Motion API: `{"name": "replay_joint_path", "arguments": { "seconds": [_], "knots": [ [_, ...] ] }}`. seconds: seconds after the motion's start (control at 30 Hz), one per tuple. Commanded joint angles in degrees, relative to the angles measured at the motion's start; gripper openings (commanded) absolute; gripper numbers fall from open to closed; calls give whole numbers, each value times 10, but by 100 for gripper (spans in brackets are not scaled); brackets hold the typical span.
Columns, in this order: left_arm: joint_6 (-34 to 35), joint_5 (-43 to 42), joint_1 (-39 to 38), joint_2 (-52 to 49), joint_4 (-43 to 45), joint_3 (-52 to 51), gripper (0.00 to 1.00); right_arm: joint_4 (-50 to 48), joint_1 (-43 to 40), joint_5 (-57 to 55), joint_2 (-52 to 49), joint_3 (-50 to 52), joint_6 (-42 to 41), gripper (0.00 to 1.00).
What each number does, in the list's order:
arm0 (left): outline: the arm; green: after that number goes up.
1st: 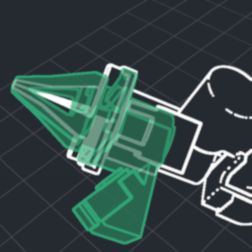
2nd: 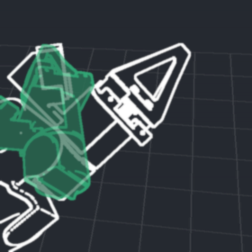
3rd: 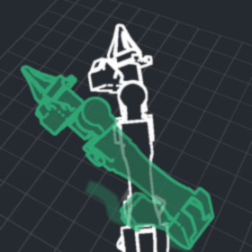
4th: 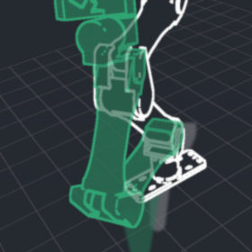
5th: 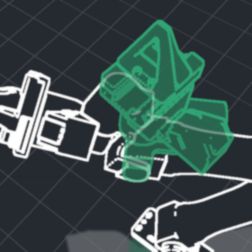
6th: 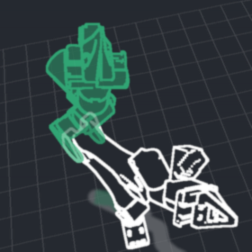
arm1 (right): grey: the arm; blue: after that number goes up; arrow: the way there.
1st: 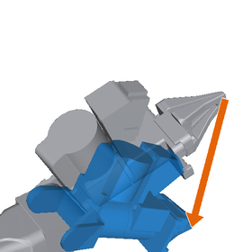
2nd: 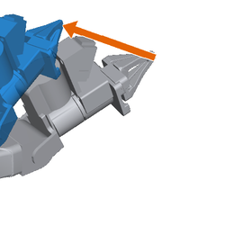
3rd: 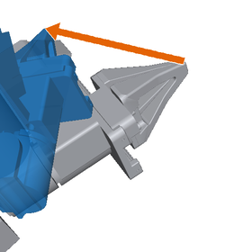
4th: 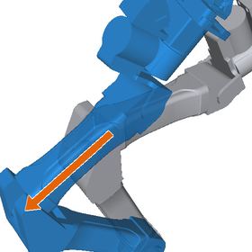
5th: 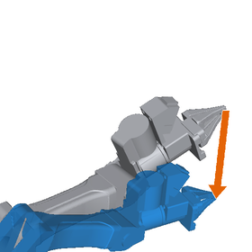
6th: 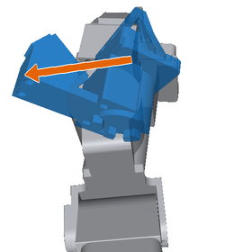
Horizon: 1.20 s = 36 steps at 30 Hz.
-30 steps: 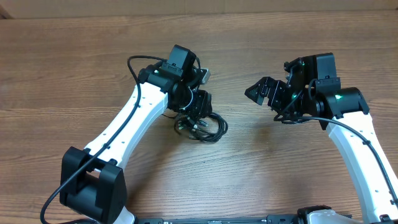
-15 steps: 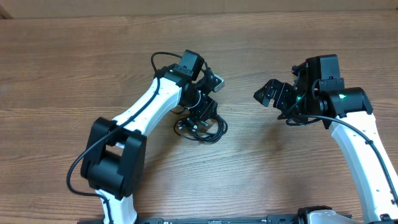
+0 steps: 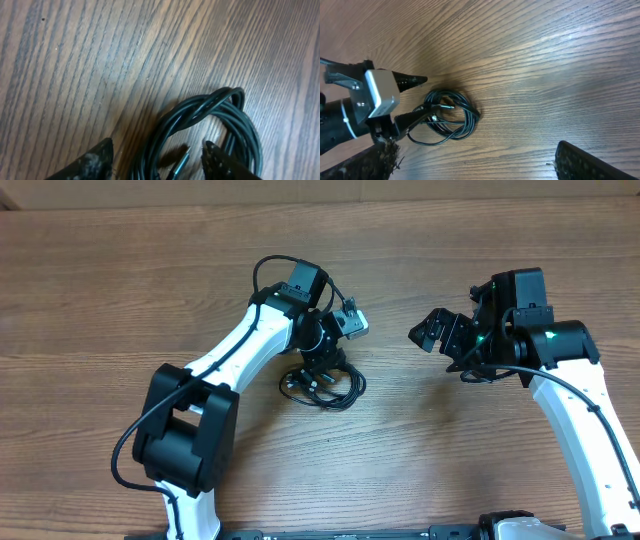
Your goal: Untangle cables
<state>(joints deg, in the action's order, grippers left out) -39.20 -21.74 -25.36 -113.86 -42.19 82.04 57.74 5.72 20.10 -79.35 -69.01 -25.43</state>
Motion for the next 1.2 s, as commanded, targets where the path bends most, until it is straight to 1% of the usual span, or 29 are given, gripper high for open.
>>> {"name": "replay_joint_path", "arguments": {
  "seconds": [0.0, 0.17, 0.33, 0.37, 0.4, 0.43, 0.5, 0.53, 0.6, 0.7, 0.77, 0.8, 0.83, 0.93, 1.03, 1.13, 1.17],
  "knots": [
    [-22, -1, 6, -27, -2, 0, 52, -2, -1, -6, -2, -10, 4, 99],
    [-6, -23, 5, -38, -9, 0, 51, -3, -1, -6, -2, -10, 3, 99],
    [-6, -18, 7, -58, -22, -2, 44, -4, -1, -6, -2, -10, 3, 99],
    [-6, -18, 7, -62, -23, -2, 41, -4, -1, -6, -2, -10, 3, 99],
    [-6, -17, 7, -68, -23, -2, 35, -4, -1, -6, -2, -10, 3, 99],
    [-6, -16, 7, -73, -24, -2, 26, -4, -1, -6, -2, -10, 3, 99],
    [17, -12, 7, -76, -23, -2, 17, -4, -1, -6, -2, -10, 3, 99],
    [30, -5, 7, -74, -24, 0, 9, -4, -1, -6, -2, -10, 3, 99],
    [72, 8, 11, -61, -35, 15, 4, -6, -1, -6, -2, -10, 3, 98],
    [122, 5, 20, -33, -60, 47, 4, -8, -1, -5, -2, -10, 4, 95],
    [142, -10, 26, -15, -83, 71, 4, -10, -1, 7, -2, -10, 27, 91],
    [151, -25, 30, -5, -96, 85, 4, -14, -1, 27, -2, -10, 51, 90],
    [153, -42, 34, 4, -106, 96, 4, -17, -1, 40, -2, -10, 65, 90],
    [153, -96, 43, 25, -140, 117, 4, -34, -1, 62, -2, -5, 101, 84],
    [153, -146, 50, 38, -187, 130, 4, -57, 1, 104, -9, -2, 149, 82],
    [152, -173, 59, 42, -241, 137, 4, -86, 10, 172, -19, 1, 207, 82],
    [152, -176, 59, 42, -246, 138, 4, -88, 11, 176, -20, 1, 212, 82]
  ]
}}
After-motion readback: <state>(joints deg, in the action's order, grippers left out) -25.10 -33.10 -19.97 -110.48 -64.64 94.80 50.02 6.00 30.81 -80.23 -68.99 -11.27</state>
